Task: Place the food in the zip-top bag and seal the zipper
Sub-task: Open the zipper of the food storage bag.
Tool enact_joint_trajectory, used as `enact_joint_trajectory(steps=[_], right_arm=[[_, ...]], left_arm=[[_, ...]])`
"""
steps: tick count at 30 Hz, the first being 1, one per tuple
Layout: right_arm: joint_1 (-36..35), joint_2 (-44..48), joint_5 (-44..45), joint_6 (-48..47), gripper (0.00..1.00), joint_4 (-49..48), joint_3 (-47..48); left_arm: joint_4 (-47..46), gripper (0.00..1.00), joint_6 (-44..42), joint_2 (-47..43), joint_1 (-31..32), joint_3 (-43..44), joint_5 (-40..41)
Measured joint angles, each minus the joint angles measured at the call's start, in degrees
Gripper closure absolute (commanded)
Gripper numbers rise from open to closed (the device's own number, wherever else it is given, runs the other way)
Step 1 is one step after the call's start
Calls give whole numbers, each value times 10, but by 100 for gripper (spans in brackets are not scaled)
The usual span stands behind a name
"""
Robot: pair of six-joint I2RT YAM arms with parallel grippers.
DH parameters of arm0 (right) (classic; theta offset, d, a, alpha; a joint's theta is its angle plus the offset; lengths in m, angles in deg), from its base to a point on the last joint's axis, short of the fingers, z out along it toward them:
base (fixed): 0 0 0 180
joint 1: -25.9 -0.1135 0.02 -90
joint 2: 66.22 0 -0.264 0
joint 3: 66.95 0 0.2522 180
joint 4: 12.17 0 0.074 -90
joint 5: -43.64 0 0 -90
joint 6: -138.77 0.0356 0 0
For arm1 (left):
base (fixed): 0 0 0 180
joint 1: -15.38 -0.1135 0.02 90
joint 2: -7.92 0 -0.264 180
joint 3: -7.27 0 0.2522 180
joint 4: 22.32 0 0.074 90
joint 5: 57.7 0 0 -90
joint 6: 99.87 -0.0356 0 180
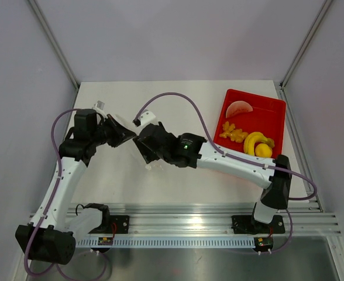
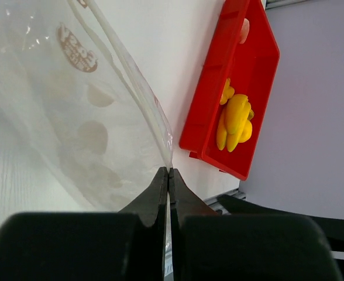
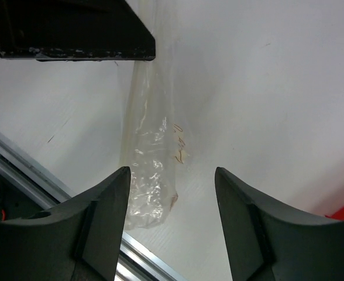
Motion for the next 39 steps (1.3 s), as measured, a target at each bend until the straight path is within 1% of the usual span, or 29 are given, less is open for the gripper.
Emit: enact_joint_trajectory(steps=[5,9,12,16,17,18,19,23,25,26,27,28,30,31,32,33,34,39], right_arm=[[-24,-48,11,-4,36,13,34],[-34,-62,16,-3,37,13,49],[-35,-68,16,-3,41,12,57],[-35,-72,17,2,55,7,57],[-35,-73,19,4,64,4,57],[-35,-73,21,6,69,2,57],[-35,-74,23,7,77,0,57],[-34,-75,35,19,87,-10,53],[-33,-75,37,25,87,-14,49],[-32,-75,40,27,84,-14,47],[-31,-75,42,30,84,-14,44],[-29,-75,46,31,80,-15,42],[-27,-75,50,35,69,-14,39],[-27,-75,50,36,65,-14,38],[-27,-75,51,38,56,-14,38],[-27,-75,51,40,54,-14,38],[-27,-75,51,39,52,-15,38],[-30,-75,51,37,52,-22,38]], left_arm=[[11,100,11,4,0,4,5],[23,100,20,7,0,4,9],[26,100,23,6,0,4,11],[26,100,24,6,0,4,11],[25,100,24,6,0,4,10],[25,100,25,6,0,4,10],[25,100,26,6,0,4,9],[24,100,30,6,0,4,6],[24,100,31,6,0,4,3],[24,100,32,6,0,4,3],[24,100,32,6,0,4,2],[24,100,32,6,0,4,1],[24,100,32,5,0,4,1],[24,100,32,5,0,4,1],[24,100,32,5,0,4,1],[24,100,32,5,0,4,1],[25,100,32,5,0,4,1],[23,100,34,5,0,-1,-1]])
